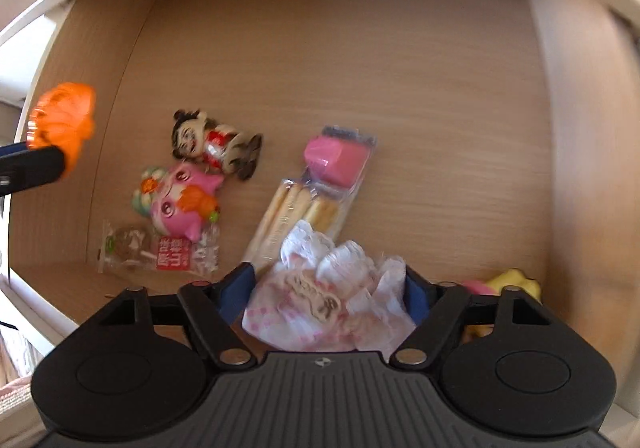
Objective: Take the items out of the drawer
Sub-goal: 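Lift the jack-o-lantern with the left gripper while the right gripper grasps the pink-white cloth bundle, then set the jack-o-lantern and cloth bundle on the desktop and open both grippers, then move both grippers back down into the drawer toward the biscuit pack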
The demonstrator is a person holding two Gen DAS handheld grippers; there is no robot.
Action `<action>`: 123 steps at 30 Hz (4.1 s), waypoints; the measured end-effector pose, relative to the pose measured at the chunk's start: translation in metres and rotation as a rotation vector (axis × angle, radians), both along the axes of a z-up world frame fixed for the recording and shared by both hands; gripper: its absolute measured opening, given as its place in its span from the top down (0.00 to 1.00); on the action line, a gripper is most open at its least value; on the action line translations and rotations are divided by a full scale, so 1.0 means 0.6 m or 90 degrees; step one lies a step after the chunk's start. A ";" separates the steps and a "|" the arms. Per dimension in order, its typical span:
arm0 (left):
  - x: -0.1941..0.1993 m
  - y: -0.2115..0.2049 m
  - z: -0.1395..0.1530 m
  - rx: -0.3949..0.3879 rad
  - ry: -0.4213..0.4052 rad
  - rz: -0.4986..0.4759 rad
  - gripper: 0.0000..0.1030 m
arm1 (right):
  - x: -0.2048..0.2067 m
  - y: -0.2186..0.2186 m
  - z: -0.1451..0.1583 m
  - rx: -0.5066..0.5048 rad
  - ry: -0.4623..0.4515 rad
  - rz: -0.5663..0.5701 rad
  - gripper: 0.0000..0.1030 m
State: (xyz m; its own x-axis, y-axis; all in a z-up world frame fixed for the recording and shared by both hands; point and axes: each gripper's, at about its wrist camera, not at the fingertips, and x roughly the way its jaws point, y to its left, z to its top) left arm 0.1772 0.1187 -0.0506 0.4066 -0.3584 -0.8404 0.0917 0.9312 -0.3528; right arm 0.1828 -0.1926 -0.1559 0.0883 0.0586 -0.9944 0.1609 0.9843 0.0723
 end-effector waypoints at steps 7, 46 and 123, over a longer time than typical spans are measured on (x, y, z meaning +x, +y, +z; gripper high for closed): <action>-0.034 0.024 0.022 -0.006 -0.020 -0.003 0.65 | -0.018 0.024 0.044 -0.028 -0.053 0.029 0.80; 0.284 -0.061 0.046 0.013 -0.152 -0.039 0.64 | 0.165 -0.226 0.265 -0.160 -0.411 -0.184 0.82; 0.032 -0.090 -0.029 0.122 0.054 -0.181 0.65 | 0.038 0.021 0.016 0.040 -0.024 -0.031 0.58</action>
